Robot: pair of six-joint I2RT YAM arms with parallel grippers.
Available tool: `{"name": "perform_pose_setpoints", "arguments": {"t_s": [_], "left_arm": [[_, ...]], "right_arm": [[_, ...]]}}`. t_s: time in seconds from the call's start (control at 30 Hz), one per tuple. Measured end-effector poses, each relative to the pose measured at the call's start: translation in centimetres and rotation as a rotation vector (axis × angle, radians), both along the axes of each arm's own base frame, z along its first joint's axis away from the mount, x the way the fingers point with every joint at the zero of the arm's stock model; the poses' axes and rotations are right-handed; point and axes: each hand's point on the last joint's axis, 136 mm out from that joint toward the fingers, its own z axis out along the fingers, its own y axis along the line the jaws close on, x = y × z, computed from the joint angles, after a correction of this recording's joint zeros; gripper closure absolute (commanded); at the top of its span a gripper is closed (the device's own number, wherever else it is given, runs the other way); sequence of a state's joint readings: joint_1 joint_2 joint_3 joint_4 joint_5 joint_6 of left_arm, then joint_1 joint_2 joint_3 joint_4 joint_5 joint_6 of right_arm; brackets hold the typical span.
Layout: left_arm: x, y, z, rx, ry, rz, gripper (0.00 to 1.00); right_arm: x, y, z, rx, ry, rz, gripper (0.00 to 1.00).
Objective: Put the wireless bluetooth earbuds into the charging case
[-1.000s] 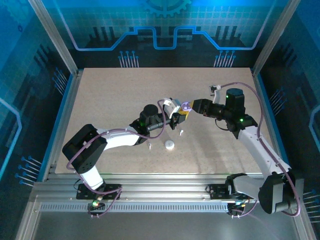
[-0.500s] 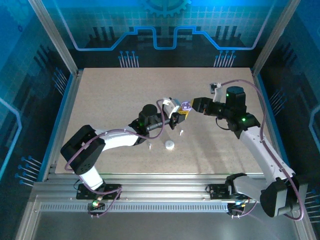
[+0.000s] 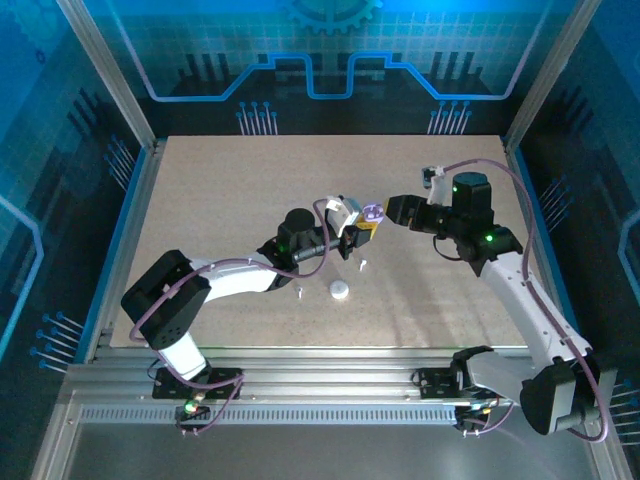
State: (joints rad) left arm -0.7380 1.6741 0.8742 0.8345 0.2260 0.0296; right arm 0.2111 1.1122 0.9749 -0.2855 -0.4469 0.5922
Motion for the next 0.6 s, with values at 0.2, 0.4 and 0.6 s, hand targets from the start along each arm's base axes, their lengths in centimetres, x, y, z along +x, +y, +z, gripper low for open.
{"name": "perform_pose_setpoints", "arguments": {"t_s": [0.2,0.4,0.6], "left_arm": [[-0.02,0.01,-0.26,0.01,0.003,-0.001,0.85],[-0.03,0.02,-0.36,0.014,0.006,-0.001,0.85],[-0.04,0.03,-0.32,0.014,0.005,0.0,0.85]], "right_arm": [[-0.14,-0.07,-0.14,-0.005,0.006,-0.001,0.49],[-0.25,-0.11,-0.27,-0.01,0.01,0.002,0.48],[-0.4,-0.05,-0.09,-0.007,0.006,0.007,0.48]]}}
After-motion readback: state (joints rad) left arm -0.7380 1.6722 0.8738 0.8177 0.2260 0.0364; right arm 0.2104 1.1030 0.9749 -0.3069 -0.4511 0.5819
